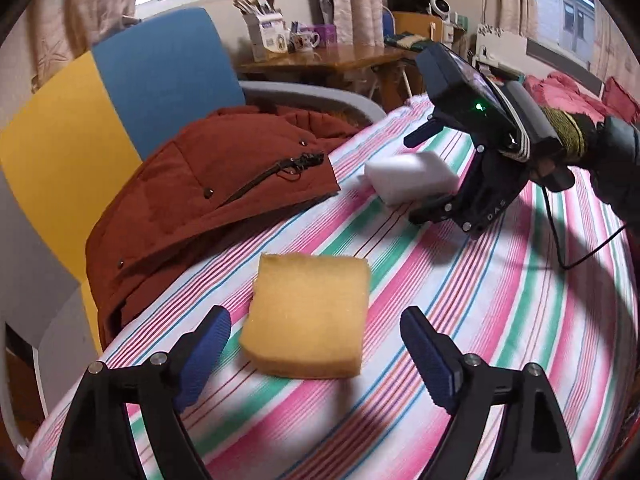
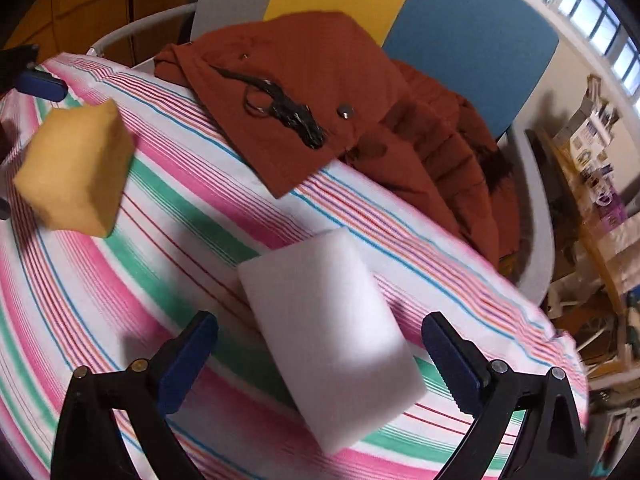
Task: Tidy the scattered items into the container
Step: 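Grasp the yellow sponge with the left tool while the right tool grasps the white sponge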
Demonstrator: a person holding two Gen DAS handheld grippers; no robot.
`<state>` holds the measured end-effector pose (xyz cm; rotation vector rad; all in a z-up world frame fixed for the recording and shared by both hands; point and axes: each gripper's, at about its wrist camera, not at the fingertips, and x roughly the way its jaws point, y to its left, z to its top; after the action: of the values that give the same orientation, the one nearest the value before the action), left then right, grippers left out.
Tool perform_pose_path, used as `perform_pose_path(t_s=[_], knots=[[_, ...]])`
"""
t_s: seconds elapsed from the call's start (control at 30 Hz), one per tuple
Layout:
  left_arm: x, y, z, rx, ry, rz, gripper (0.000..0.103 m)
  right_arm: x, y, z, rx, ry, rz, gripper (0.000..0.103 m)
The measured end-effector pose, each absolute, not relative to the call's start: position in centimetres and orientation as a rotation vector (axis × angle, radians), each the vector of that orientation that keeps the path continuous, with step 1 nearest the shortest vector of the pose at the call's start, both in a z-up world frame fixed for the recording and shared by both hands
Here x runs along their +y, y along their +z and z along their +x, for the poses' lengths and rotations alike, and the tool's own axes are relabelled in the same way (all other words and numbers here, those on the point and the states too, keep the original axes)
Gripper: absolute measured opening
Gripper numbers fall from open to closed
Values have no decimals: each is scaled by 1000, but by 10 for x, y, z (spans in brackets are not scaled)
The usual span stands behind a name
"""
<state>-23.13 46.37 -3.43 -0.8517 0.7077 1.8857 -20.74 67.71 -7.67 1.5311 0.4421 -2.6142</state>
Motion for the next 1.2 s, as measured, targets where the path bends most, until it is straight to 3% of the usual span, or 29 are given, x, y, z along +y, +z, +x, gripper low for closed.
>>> perform_pose_path(t_s=[0.27,0.3,0.37,0.43,0.5,1.2], knots=[[483,-60,-245,717,1821,-954,88,696,-81,-203,219,-2651,1541,102],[485,-63,-243,732,1829,-953,87,698,-81,-202,177,-2649,1547,98],[485,-64,-242,741,1864,-943,75,697,-80,-198,129,-2651,1545,91],[479,-61,-244,696,1892,-962,73,695,-77,-193,106,-2666,1551,80],[474,-59,-248,644,1909,-993,71,693,-76,-189,75,-2683,1569,78],[399,-54,-184,457,2226,-1228,68,602,-77,-137,-122,-2770,1773,76]])
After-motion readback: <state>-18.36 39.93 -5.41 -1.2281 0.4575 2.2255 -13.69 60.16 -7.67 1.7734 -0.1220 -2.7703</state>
